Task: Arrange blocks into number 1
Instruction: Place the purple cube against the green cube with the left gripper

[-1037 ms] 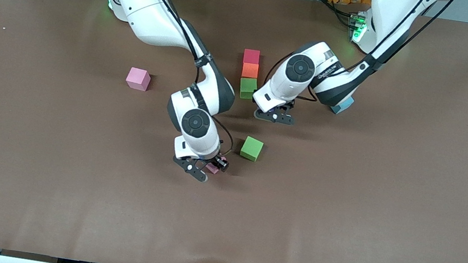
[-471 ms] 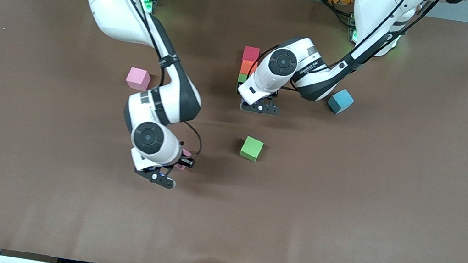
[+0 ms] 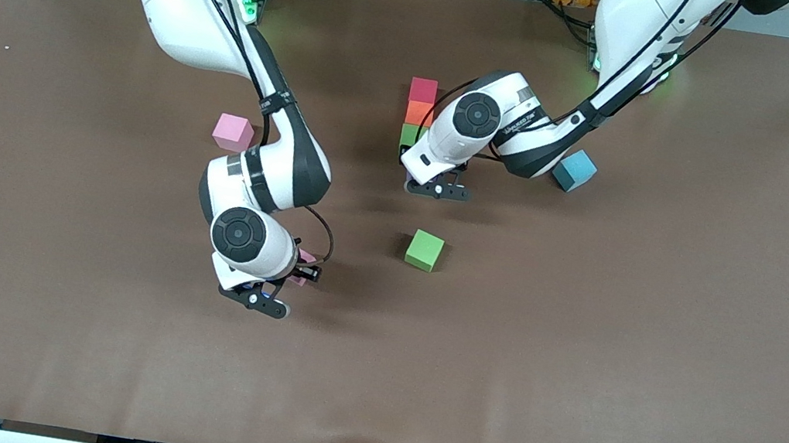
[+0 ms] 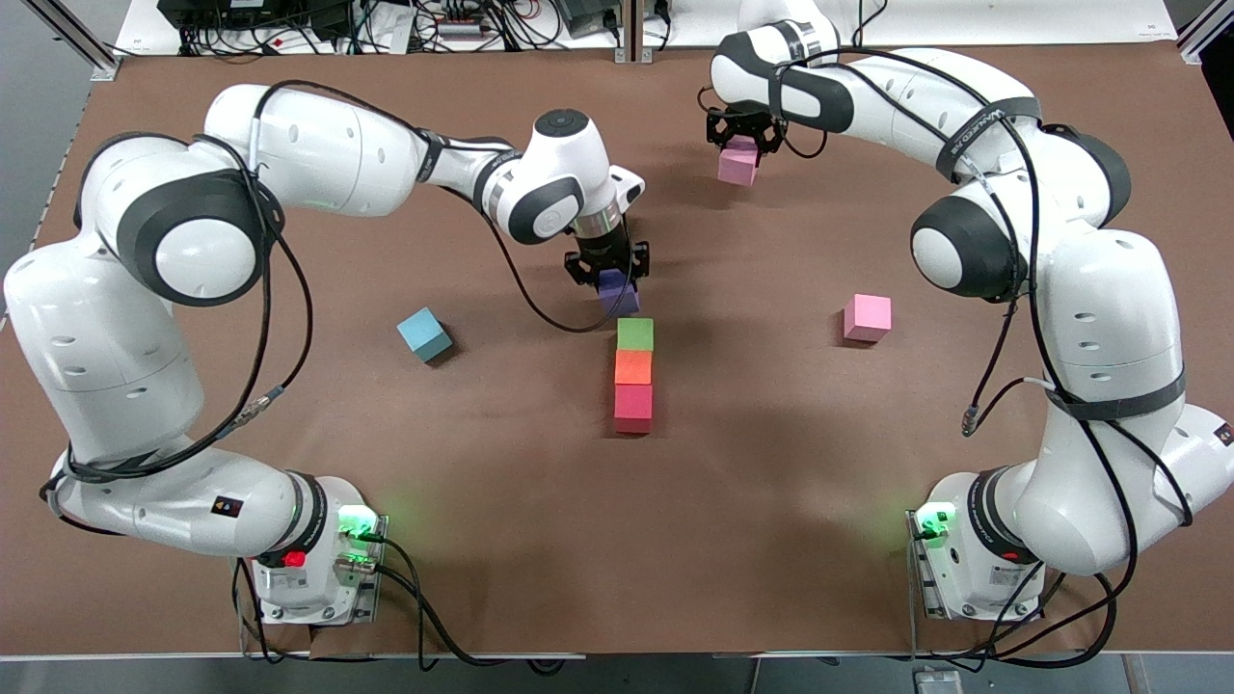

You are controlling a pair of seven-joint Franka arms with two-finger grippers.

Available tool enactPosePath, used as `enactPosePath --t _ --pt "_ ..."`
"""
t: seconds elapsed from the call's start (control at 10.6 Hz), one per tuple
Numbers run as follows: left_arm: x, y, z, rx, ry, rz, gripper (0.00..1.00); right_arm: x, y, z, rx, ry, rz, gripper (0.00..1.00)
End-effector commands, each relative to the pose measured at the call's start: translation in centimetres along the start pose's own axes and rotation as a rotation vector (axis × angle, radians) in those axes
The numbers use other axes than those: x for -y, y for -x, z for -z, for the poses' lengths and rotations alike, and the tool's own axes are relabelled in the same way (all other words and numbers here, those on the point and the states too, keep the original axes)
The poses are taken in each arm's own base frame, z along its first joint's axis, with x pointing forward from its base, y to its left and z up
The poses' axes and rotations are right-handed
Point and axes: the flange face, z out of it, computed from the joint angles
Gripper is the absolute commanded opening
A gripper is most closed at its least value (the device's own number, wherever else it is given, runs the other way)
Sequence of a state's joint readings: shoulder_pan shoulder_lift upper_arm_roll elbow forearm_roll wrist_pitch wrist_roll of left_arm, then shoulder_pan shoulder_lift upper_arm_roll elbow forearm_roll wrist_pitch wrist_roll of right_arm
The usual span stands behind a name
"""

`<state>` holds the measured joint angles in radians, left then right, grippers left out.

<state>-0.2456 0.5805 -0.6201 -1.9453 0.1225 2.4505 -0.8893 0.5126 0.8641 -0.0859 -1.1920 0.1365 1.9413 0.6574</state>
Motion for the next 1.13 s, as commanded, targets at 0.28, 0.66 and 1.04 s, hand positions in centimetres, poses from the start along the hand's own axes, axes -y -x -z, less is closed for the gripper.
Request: enactPosePath --t 0.28,0.66,1.04 --pt "-2.8 0.4 -0.9 -0.031 -0.004 -0.084 0.00 0.1 0.6 0.5 -0.006 0.004 0.014 0.00" --pt "-2.7 1.1 -2.2 -0.028 -0.029 -0.115 0.00 0.3 0.8 0.3 -0.005 0.006 0.016 0.00" --pt "-2.5 1.1 -3.3 -0.012 -0.034 -0.091 0.99 0.6 1.1 0.2 -0.005 0.007 0.019 0.00"
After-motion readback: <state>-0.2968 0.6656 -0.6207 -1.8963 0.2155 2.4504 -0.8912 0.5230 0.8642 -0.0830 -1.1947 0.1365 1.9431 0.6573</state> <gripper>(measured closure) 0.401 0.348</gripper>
